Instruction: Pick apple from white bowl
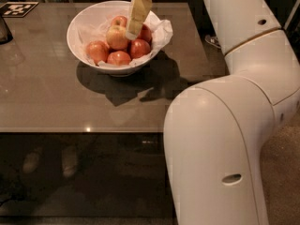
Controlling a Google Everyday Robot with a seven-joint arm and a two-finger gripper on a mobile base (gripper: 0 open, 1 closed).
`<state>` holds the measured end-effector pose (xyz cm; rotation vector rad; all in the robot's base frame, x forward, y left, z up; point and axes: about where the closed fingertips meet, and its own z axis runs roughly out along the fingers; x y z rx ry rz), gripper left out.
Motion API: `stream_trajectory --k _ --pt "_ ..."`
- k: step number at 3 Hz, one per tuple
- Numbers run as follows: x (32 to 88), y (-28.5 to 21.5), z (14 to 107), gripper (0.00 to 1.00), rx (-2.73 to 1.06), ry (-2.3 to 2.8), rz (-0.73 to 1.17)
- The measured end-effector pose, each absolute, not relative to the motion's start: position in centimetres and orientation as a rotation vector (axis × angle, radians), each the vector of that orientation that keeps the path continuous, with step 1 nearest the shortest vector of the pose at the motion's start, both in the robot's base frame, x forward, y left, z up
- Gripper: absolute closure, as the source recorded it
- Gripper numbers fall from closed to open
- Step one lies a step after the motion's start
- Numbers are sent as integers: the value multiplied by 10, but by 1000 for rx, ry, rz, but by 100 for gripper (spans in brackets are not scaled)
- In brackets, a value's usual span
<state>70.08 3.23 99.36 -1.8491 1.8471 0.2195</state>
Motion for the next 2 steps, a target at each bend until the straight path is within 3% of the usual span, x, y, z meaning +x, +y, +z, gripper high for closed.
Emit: stream_trajectory --k 2 --pt "719 52 985 0 -1825 1794 247"
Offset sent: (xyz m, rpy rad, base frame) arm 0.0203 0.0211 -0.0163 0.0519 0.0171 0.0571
